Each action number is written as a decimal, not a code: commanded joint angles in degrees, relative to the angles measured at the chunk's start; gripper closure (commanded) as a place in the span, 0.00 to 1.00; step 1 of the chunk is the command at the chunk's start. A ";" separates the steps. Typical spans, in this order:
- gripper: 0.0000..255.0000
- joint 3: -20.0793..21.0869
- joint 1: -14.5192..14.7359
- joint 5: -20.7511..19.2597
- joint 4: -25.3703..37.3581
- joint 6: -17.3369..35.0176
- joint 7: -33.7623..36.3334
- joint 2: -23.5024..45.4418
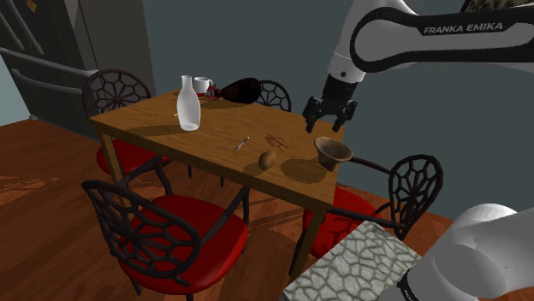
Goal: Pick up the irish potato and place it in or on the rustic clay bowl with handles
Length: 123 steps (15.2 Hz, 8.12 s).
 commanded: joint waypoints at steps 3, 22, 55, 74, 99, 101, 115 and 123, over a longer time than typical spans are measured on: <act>0.00 3.85 -2.05 -0.78 2.85 4.57 10.24 8.86; 0.00 6.47 -3.27 -12.76 29.86 10.15 51.23 50.70; 1.00 6.53 -3.51 -12.37 30.23 8.73 50.73 49.59; 1.00 7.04 -3.54 -10.81 39.99 -4.51 49.09 45.90; 1.00 -4.67 -18.19 -8.03 22.55 -1.53 22.53 28.99; 1.00 -5.62 -19.05 -8.14 21.53 -0.60 20.81 28.76; 1.00 -5.68 -19.10 -8.60 13.91 9.36 21.69 31.14; 0.00 -5.68 -19.10 -8.61 13.93 9.36 21.69 31.15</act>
